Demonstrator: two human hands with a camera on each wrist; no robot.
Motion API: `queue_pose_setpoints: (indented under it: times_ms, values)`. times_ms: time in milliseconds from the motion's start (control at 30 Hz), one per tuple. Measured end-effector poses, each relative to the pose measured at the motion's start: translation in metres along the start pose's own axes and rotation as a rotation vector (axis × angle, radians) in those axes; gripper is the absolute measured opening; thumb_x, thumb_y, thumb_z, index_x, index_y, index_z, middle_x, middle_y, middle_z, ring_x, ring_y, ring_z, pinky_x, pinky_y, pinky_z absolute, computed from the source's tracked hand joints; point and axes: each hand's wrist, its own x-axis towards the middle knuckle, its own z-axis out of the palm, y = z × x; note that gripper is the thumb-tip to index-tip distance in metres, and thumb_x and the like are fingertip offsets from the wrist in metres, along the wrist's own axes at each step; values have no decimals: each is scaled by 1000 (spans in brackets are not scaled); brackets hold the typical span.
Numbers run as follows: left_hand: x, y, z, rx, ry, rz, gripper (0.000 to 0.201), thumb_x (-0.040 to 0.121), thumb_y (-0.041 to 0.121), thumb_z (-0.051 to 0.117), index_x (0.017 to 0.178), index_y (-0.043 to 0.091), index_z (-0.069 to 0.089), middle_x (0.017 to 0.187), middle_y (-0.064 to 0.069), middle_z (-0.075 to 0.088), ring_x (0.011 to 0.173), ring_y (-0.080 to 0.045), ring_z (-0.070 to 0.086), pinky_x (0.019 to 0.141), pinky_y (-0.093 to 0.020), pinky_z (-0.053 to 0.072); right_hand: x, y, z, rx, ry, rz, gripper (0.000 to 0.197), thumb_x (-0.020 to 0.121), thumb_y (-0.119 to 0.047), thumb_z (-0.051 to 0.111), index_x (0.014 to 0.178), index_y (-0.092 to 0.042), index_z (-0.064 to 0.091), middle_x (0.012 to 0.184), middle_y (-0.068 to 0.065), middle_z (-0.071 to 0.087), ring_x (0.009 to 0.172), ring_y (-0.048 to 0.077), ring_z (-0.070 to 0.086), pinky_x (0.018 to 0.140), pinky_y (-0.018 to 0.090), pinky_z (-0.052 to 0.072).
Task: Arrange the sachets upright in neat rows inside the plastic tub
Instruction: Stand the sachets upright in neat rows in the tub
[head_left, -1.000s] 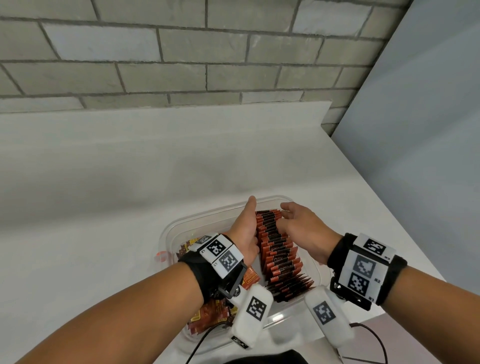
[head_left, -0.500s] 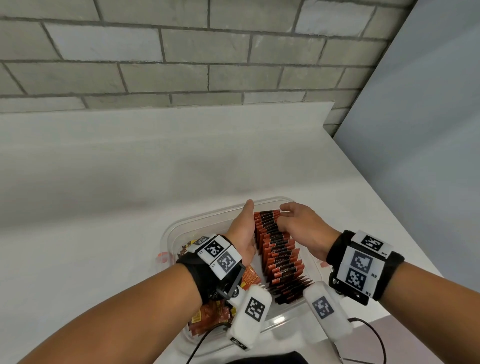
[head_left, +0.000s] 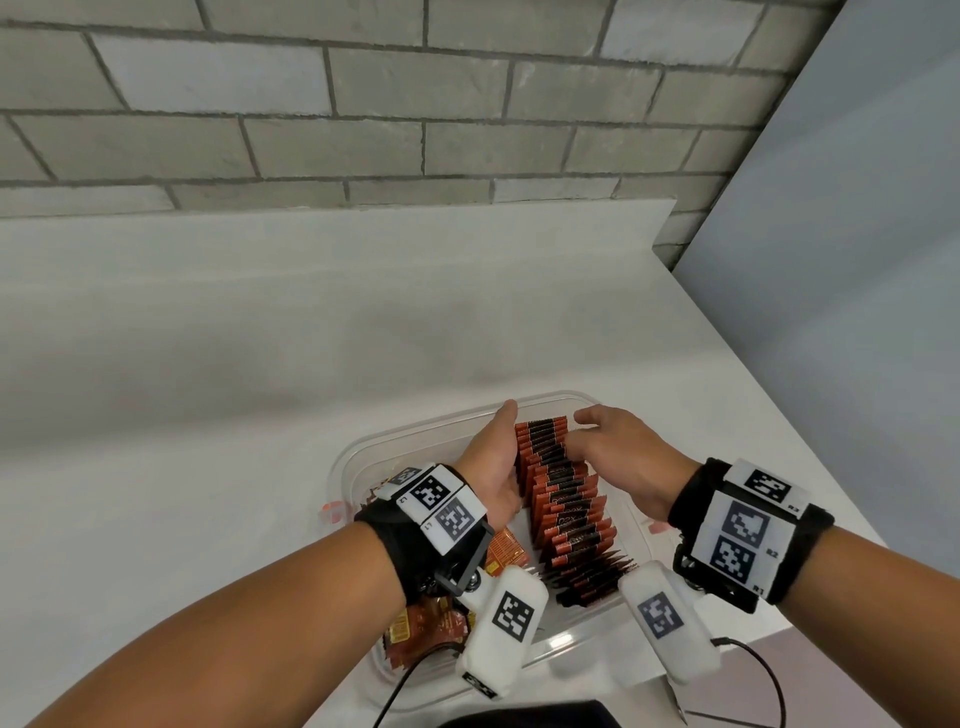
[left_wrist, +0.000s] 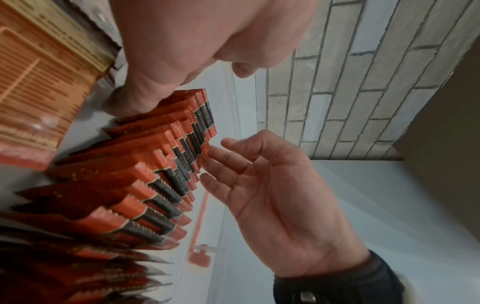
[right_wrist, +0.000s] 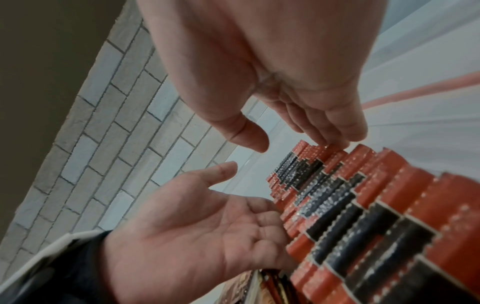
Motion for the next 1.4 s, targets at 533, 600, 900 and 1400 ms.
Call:
queue_pose_setpoints:
  times_ms: [533, 600, 900, 1400]
  values:
    - [-7, -10, 5, 26, -96, -84, 46, 97, 51, 38, 94, 12, 63, 85, -11, 65, 76, -24, 63, 61, -32, 48, -14, 12, 1, 27, -51, 14, 60, 90, -12, 52, 146, -9, 28, 115, -1, 53, 87, 3, 53, 65, 18, 40]
    - [-8, -12, 5, 34, -93, -90, 45, 96, 51, 40, 101, 12, 64, 88, -11, 66, 78, -25, 63, 62, -32, 48, -19, 15, 1, 20, -50, 0, 61, 91, -16, 53, 146, -10, 27, 120, -2, 48, 87, 2, 51, 65, 17, 39]
    - [-4, -16, 9, -8, -97, -116, 46, 96, 49, 43, 110, 10, 64, 109, -16, 64, 108, -35, 59, 102, -57, 39, -18, 31, 0, 102, -9, 44, 54, 91, -30, 57, 137, -9, 41, 105, 3, 61, 85, 11, 56, 68, 23, 40]
    - [1, -23, 5, 50, -113, -236, 48, 94, 53, 43, 103, 9, 60, 124, -20, 59, 119, -41, 52, 103, -60, 33, -19, 44, -6, 141, -125, 104, 45, 88, -48, 56, 110, -9, 63, 107, 13, 68, 96, 23, 63, 100, 49, 45]
